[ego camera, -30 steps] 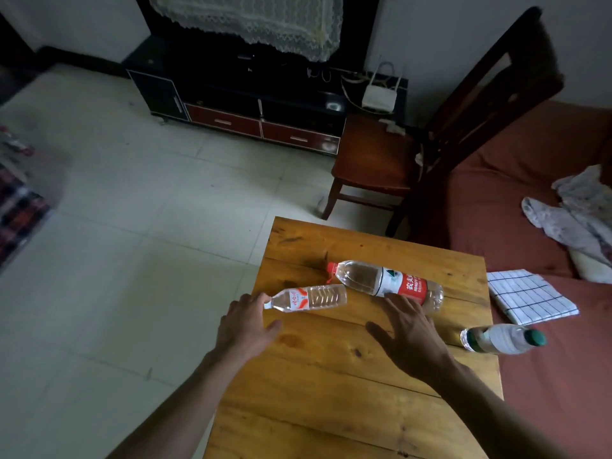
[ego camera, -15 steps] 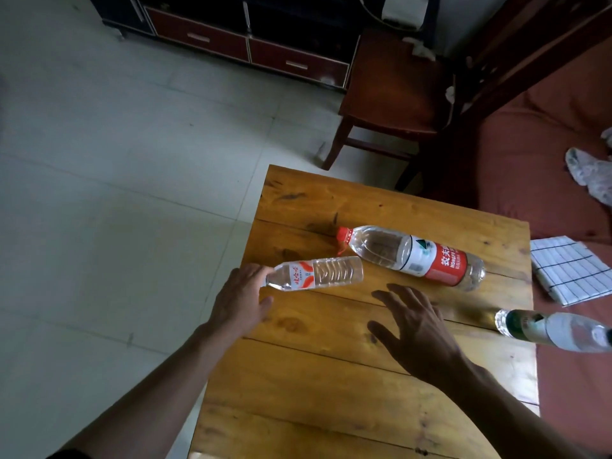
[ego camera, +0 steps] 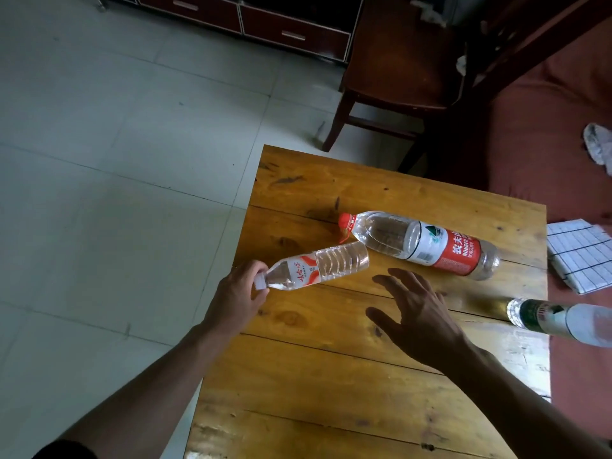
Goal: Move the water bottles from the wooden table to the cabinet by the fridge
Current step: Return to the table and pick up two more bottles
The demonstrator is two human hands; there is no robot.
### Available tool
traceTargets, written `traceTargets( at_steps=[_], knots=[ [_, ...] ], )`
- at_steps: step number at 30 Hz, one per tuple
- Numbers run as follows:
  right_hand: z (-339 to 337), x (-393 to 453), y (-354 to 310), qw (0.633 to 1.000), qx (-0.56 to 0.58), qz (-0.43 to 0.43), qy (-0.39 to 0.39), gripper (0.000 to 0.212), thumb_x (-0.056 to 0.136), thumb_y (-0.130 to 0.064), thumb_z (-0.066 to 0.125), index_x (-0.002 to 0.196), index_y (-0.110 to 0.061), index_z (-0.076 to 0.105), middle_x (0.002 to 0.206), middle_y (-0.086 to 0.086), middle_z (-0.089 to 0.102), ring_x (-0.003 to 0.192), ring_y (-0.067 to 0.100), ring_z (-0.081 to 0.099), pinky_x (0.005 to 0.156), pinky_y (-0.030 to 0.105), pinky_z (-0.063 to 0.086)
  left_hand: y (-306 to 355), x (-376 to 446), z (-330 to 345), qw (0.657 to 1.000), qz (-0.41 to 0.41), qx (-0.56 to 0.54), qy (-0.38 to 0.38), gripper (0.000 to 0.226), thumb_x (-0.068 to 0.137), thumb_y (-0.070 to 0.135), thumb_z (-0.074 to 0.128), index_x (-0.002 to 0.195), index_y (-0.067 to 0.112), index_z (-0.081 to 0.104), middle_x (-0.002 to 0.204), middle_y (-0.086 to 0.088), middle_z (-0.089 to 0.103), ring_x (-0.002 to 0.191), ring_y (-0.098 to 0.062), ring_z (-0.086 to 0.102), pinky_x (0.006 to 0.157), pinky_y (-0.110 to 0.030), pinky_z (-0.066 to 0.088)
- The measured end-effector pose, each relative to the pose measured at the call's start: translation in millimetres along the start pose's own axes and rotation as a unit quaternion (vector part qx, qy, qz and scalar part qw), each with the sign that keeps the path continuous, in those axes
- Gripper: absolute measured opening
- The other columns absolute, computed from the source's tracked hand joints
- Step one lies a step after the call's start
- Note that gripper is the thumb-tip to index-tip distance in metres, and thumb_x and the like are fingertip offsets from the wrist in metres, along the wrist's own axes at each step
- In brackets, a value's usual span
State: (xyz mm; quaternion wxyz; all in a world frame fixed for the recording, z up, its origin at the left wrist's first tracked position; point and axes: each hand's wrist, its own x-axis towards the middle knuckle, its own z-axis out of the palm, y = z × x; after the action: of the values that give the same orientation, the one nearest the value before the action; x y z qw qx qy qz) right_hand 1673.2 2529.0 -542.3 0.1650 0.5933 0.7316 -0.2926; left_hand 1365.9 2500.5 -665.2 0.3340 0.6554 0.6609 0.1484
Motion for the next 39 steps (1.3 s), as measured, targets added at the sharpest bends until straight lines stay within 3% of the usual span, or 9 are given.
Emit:
traceTargets(
  at_steps=[2, 7, 17, 23, 28, 31, 34, 39],
  knots=[
    [-4.4, -1.6, 4.9, 1.000, 0.001, -0.004, 0.016, 0.071, 0.089, -0.069, 0.044, 0.149, -0.032, 0.034, 0.159, 0.001, 0.027, 0.144, 0.025, 0.028, 0.109, 0.052, 0.040, 7.7, -6.5, -6.2, 0.999, 0.022, -0.021, 0.016, 0.036, 0.087, 0.023, 0.074, 0.118, 0.019, 0.057, 0.115, -0.002, 0.068, 0.098, -0.011, 0.065, 0.068, -0.014, 0.055],
    [-13.9, -10.9, 11.8, 0.998, 0.029, 0.005, 0.053, 0.065, 0.088, -0.065, 0.050, 0.142, -0.031, 0.040, 0.153, 0.001, 0.035, 0.136, 0.029, 0.038, 0.095, 0.055, 0.050, 50.3, -20.9, -31.9, 0.992, 0.101, -0.032, 0.061, 0.036, 0.081, 0.018, 0.080, 0.111, 0.017, 0.062, 0.105, 0.004, 0.064, 0.093, -0.005, 0.059, 0.070, -0.023, 0.057],
    [-27.6, -54.7, 34.5, 0.994, 0.051, 0.026, 0.098, 0.066, 0.088, -0.064, 0.050, 0.143, -0.029, 0.041, 0.150, 0.002, 0.036, 0.134, 0.027, 0.040, 0.092, 0.052, 0.052, 148.0, -9.8, -47.0, 0.983, 0.181, -0.004, 0.029, 0.045, 0.075, 0.019, 0.083, 0.116, 0.016, 0.067, 0.106, 0.001, 0.059, 0.095, -0.013, 0.058, 0.071, -0.027, 0.056],
    [-33.8, -70.8, 57.5, 0.988, 0.075, 0.048, 0.127, 0.075, 0.082, -0.076, 0.032, 0.141, -0.030, 0.038, 0.149, 0.003, 0.037, 0.129, 0.028, 0.044, 0.091, 0.053, 0.052, 161.9, -12.6, -40.7, 0.988, 0.155, -0.005, 0.009, 0.041, 0.079, 0.028, 0.081, 0.116, 0.016, 0.066, 0.107, 0.004, 0.058, 0.096, -0.012, 0.057, 0.074, -0.024, 0.055],
    [-28.8, -80.2, 67.9, 0.987, 0.079, 0.054, 0.130, 0.078, 0.079, -0.078, 0.027, 0.142, -0.032, 0.035, 0.151, 0.003, 0.035, 0.131, 0.027, 0.043, 0.095, 0.053, 0.051, 174.0, -20.1, -36.1, 0.988, 0.149, -0.020, 0.016, 0.041, 0.078, 0.019, 0.083, 0.116, 0.014, 0.067, 0.107, 0.005, 0.057, 0.096, -0.010, 0.056, 0.073, -0.014, 0.050],
    [-29.3, -87.8, 68.5, 0.987, 0.085, 0.069, 0.115, 0.078, 0.082, -0.077, 0.035, 0.145, -0.031, 0.036, 0.155, 0.003, 0.032, 0.138, 0.028, 0.036, 0.102, 0.053, 0.047, 178.6, -15.6, -28.5, 0.989, 0.146, -0.027, 0.021, 0.043, 0.077, 0.016, 0.084, 0.117, 0.016, 0.066, 0.108, 0.005, 0.057, 0.098, -0.009, 0.056, 0.075, -0.020, 0.053],
    [-23.7, -93.7, 71.9, 0.989, 0.090, 0.072, 0.097, 0.067, 0.091, -0.063, 0.049, 0.148, -0.031, 0.035, 0.159, 0.003, 0.028, 0.143, 0.028, 0.030, 0.107, 0.052, 0.042, 183.0, -10.7, -18.5, 0.989, 0.135, -0.038, 0.037, 0.043, 0.078, 0.016, 0.083, 0.117, 0.017, 0.066, 0.109, 0.005, 0.057, 0.099, -0.008, 0.054, 0.075, -0.022, 0.054],
    [-15.9, -102.6, 77.7, 0.988, 0.099, 0.075, 0.094, 0.066, 0.091, -0.060, 0.052, 0.149, -0.031, 0.035, 0.158, 0.002, 0.029, 0.143, 0.027, 0.030, 0.105, 0.052, 0.044, 183.7, -7.9, -4.8, 0.989, 0.124, -0.061, 0.053, 0.045, 0.076, 0.021, 0.084, 0.116, 0.017, 0.066, 0.112, 0.005, 0.060, 0.102, -0.009, 0.055, 0.079, -0.032, 0.057]
  ],
)
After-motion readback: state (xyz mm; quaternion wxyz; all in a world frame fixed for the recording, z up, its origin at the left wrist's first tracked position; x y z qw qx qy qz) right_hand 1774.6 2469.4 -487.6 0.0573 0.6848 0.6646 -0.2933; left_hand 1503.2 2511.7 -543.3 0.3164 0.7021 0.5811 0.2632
